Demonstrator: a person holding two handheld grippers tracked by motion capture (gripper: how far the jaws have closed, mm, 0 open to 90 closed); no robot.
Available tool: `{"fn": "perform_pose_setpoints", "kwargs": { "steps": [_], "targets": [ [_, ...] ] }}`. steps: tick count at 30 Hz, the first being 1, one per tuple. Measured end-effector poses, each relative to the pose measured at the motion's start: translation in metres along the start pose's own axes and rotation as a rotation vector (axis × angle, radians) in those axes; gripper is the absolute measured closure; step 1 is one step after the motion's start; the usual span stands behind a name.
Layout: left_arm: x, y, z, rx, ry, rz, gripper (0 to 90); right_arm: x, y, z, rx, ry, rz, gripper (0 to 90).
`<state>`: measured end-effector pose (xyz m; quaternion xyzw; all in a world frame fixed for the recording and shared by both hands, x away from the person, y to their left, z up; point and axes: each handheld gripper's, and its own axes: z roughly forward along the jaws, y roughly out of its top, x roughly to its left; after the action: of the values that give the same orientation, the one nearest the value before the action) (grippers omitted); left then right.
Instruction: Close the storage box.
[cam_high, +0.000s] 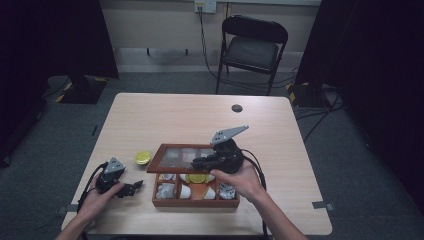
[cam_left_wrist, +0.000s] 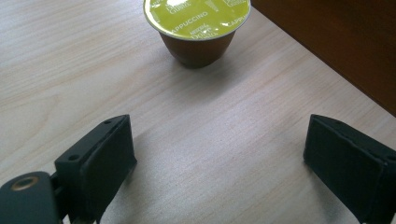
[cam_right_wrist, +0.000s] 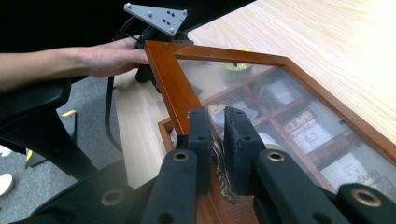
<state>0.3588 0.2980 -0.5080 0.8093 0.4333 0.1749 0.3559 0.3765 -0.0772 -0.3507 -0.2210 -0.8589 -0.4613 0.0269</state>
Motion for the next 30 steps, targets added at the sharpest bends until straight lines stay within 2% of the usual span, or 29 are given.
{"fn": "perform_pose_setpoints", "kwargs": {
  "steps": [17, 30],
  "targets": [
    [0.001, 0.0, 0.0, 0.002, -0.006, 0.003, 7.9, 0.006, -0.01, 0.006, 0.043, -0.002, -0.006, 81.5],
    [0.001, 0.0, -0.001, 0.004, -0.007, 0.006, 7.9, 0.009, -0.019, 0.011, 0.048, -0.004, -0.022, 81.6]
  ]
}}
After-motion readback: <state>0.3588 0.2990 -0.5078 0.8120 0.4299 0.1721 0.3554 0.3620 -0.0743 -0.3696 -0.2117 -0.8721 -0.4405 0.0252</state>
